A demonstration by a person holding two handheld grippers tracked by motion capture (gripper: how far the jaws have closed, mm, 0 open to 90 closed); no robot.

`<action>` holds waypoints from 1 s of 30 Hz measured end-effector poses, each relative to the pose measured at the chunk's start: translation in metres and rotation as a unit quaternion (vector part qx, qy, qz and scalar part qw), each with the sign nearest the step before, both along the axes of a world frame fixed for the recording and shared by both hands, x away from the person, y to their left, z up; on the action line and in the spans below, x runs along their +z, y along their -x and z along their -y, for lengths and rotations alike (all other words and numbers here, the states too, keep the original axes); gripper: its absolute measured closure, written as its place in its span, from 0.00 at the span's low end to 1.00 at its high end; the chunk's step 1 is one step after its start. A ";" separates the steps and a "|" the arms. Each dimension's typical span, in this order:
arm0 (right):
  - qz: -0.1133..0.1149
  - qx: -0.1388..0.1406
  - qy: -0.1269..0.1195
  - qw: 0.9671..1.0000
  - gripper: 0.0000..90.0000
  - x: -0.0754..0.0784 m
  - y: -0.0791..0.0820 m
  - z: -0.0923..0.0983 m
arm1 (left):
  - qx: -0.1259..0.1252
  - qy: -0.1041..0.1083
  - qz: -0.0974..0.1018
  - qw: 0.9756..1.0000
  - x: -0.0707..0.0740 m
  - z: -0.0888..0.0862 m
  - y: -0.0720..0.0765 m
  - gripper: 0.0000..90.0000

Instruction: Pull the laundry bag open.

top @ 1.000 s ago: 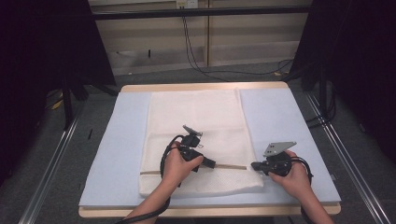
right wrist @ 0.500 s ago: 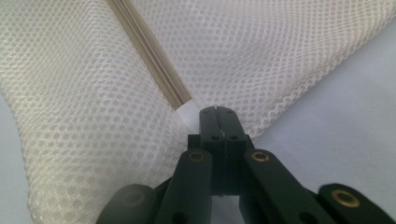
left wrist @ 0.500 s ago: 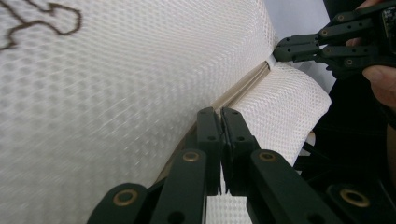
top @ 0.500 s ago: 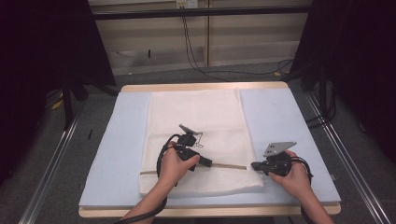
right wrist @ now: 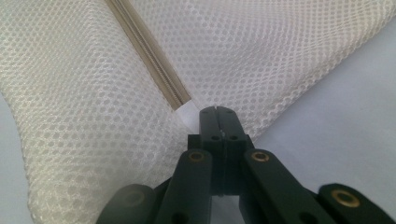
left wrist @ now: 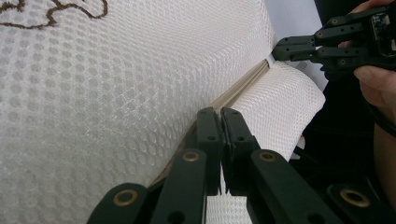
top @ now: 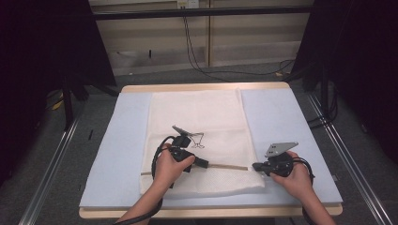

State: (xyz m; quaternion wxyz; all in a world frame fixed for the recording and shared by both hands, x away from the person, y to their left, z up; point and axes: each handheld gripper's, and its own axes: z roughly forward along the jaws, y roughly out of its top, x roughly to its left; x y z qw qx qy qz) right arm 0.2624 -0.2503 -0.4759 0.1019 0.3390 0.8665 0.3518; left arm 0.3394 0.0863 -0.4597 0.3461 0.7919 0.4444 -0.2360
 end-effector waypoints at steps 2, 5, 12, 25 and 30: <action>0.000 0.000 -0.001 1.000 1.00 0.000 0.000 0.000 | 0.002 -0.004 0.000 1.000 0.000 0.000 0.001 0.97; 0.000 0.001 0.000 1.000 1.00 0.000 0.000 0.000 | 0.003 -0.006 0.000 1.000 -0.001 -0.003 0.001 0.97; 0.002 -0.001 0.000 1.000 1.00 0.000 0.000 0.000 | 0.016 -0.010 -0.002 1.000 0.003 -0.023 -0.001 0.97; -0.004 0.003 -0.003 1.000 1.00 0.000 -0.002 0.001 | 0.043 -0.015 0.001 0.999 0.006 -0.067 0.003 0.97; -0.003 0.001 -0.004 1.000 1.00 0.000 -0.002 0.001 | 0.049 -0.017 -0.001 0.999 0.003 -0.076 0.007 0.97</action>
